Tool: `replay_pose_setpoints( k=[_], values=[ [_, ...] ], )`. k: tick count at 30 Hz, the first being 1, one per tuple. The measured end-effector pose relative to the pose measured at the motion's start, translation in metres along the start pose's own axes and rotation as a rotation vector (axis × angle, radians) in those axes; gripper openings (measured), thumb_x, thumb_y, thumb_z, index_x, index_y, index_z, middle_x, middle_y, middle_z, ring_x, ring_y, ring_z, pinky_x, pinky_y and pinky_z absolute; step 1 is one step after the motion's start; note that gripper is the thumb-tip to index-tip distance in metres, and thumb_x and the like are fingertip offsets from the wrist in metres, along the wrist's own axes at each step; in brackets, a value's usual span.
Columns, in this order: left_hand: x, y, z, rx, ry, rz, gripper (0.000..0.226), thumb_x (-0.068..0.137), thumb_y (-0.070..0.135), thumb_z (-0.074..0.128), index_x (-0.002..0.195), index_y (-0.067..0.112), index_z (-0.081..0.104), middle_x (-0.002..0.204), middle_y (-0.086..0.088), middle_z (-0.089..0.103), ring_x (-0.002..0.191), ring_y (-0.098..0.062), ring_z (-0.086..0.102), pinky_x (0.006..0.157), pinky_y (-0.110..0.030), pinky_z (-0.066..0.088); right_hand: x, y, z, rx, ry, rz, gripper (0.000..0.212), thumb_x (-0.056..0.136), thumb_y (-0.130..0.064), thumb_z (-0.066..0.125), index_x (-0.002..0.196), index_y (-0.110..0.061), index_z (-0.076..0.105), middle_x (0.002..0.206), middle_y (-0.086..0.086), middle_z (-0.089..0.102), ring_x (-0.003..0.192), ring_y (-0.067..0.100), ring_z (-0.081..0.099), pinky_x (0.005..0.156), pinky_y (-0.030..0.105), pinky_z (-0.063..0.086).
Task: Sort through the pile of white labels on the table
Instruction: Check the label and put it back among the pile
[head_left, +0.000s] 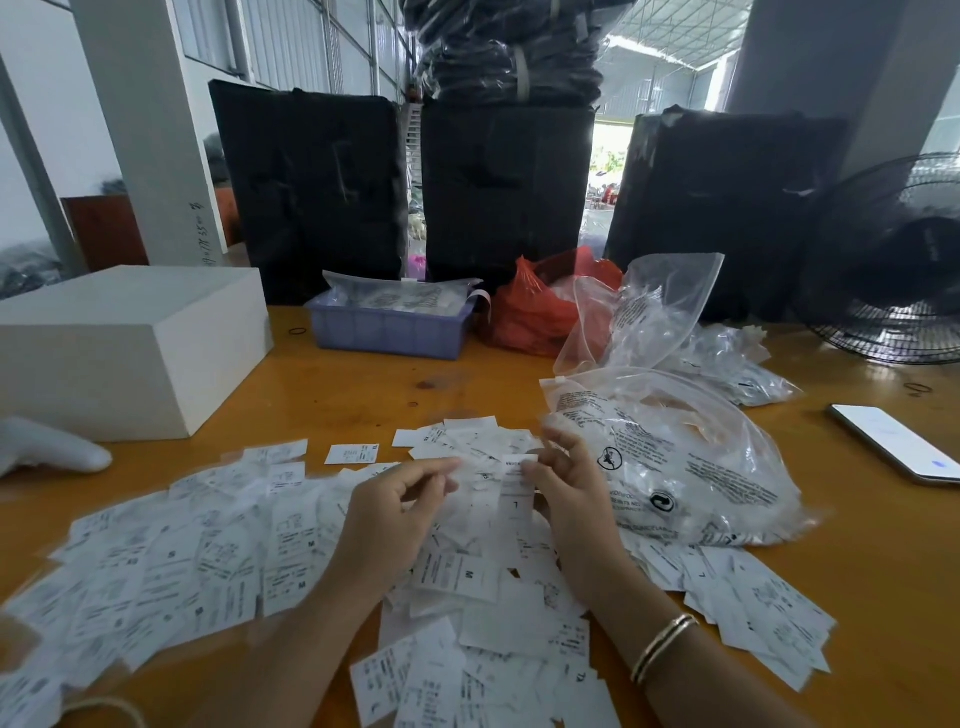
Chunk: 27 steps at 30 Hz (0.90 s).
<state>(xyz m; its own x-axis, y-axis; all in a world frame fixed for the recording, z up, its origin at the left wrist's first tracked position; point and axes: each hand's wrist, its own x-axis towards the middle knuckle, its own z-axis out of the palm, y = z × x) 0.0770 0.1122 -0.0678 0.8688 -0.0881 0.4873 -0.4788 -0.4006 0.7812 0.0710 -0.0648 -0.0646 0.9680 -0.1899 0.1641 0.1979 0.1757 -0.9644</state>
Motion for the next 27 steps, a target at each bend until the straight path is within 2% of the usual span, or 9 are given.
replay_pose_setpoints(
  k=[5,10,13,15,20,22,25,27],
  values=[
    [-0.0021,0.0022,0.0011,0.072,-0.069,0.085,0.028,0.091,0.009,0.058,0.114,0.026,0.062,0.108,0.020,0.061,0.092,0.012,0.059,0.076,-0.003,0.046,-0.0003,0.0001,0.0010,0.047,-0.002,0.019,0.031,0.088,-0.008,0.062,0.108,-0.032,0.062,0.081,-0.006,0.064,0.068,0.006,0.062,0.061,0.019,0.051],
    [-0.0009,0.0022,0.0003,0.136,-0.107,0.126,0.028,0.092,0.010,0.058,0.116,0.021,0.065,0.089,0.022,0.060,0.086,0.001,0.057,0.071,-0.010,0.047,-0.0019,-0.0008,0.0019,-0.062,-0.061,-0.081,0.034,0.084,-0.010,0.068,0.107,-0.035,0.063,0.080,-0.007,0.068,0.069,0.005,0.062,0.064,0.016,0.050],
    [-0.0007,0.0015,-0.0008,0.145,-0.105,0.128,0.027,0.092,0.011,0.057,0.117,0.020,0.066,0.084,0.015,0.061,0.074,-0.013,0.057,0.064,-0.024,0.049,-0.0041,-0.0027,0.0024,-0.156,-0.130,-0.175,0.032,0.085,-0.011,0.067,0.106,-0.034,0.060,0.079,-0.007,0.070,0.067,0.004,0.062,0.061,0.015,0.050],
    [-0.0009,0.0014,-0.0010,0.135,-0.108,0.125,0.027,0.092,0.010,0.058,0.116,0.021,0.066,0.084,0.012,0.061,0.074,-0.013,0.056,0.064,-0.027,0.049,-0.0052,-0.0032,0.0028,-0.191,-0.155,-0.219,0.033,0.085,-0.009,0.067,0.103,-0.036,0.060,0.080,-0.007,0.070,0.068,0.006,0.062,0.061,0.018,0.052],
    [-0.0014,0.0017,-0.0001,0.115,-0.137,0.133,0.026,0.092,0.010,0.058,0.114,0.021,0.066,0.085,0.017,0.060,0.082,0.001,0.055,0.066,-0.013,0.047,-0.0069,-0.0009,0.0045,-0.276,-0.194,-0.272,0.033,0.085,-0.006,0.066,0.106,-0.031,0.059,0.085,-0.007,0.069,0.079,0.017,0.064,0.070,0.026,0.054],
    [-0.0015,0.0021,-0.0003,0.099,-0.142,0.140,0.026,0.092,0.011,0.059,0.112,0.025,0.065,0.084,0.022,0.059,0.086,0.007,0.055,0.071,-0.007,0.044,-0.0075,-0.0013,0.0056,-0.329,-0.204,-0.287,0.033,0.085,-0.007,0.066,0.104,-0.033,0.058,0.084,-0.011,0.069,0.077,0.016,0.063,0.067,0.021,0.052],
    [-0.0015,0.0026,-0.0003,0.086,-0.152,0.131,0.027,0.091,0.013,0.060,0.107,0.034,0.064,0.083,0.028,0.060,0.091,0.013,0.054,0.074,-0.002,0.040,-0.0084,-0.0024,0.0065,-0.396,-0.206,-0.317,0.034,0.085,-0.008,0.067,0.102,-0.036,0.058,0.082,-0.016,0.068,0.076,0.015,0.060,0.068,0.024,0.050],
    [-0.0013,0.0034,-0.0007,0.065,-0.158,0.114,0.029,0.091,0.014,0.060,0.103,0.041,0.062,0.083,0.034,0.061,0.092,0.016,0.054,0.075,0.001,0.039,-0.0087,-0.0027,0.0069,-0.417,-0.210,-0.328,0.035,0.085,-0.007,0.067,0.101,-0.036,0.058,0.081,-0.018,0.067,0.075,0.007,0.059,0.069,0.022,0.050]
  ],
)
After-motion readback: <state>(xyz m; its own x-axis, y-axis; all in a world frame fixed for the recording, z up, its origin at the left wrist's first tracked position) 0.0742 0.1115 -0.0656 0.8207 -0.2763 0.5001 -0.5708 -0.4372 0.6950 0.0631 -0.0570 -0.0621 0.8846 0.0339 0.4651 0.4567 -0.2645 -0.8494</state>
